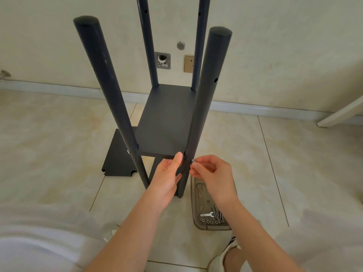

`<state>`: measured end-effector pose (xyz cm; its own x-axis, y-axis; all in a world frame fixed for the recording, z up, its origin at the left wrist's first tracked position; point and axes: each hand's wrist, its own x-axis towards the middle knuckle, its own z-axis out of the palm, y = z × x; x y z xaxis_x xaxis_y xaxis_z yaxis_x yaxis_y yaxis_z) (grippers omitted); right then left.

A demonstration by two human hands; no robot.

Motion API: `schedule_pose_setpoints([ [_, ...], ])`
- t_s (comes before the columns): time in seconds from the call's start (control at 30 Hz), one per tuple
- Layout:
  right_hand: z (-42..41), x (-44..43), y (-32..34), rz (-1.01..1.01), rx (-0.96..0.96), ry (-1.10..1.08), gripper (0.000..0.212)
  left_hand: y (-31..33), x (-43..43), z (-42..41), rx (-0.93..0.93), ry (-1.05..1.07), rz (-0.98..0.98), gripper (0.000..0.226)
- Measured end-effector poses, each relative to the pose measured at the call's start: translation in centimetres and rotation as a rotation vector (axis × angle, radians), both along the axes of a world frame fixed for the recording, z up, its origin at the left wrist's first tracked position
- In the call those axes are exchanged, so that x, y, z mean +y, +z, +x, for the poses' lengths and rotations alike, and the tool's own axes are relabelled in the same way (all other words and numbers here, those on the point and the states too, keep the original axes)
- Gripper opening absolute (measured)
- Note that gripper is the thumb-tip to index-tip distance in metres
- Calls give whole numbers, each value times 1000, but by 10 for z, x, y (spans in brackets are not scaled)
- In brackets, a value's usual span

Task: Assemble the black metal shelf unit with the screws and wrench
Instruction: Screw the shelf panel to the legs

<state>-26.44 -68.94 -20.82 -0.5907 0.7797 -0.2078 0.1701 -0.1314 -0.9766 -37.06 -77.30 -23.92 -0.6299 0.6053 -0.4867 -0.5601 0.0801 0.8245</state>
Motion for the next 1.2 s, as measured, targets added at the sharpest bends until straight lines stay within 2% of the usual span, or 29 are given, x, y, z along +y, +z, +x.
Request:
schedule_pose_setpoints([
  [0.17, 1, 5, -2, 132, -25, 23, 12, -1, 2, -1, -33, 9, -14, 31],
  [0.33, 2, 8, -2, 196, -36, 89, 27, -5, 3, -5, 22, -19, -62, 43],
  [0.6, 2, 13, 2, 275, -93, 151, 37, -3, 3, -3, 133, -13, -145, 33],
  [0.83, -3, 34, 14, 238, -100, 400, 47, -4, 4, -3, 193, -3, -220, 38],
  [0.97, -8, 40, 21, 330, -140, 556, 41, -3, 3, -5, 185, -25, -198, 36],
  [1.2, -8, 46, 20, 372, -136, 588, 30, -2, 5, -4, 153, 10, -178, 32],
])
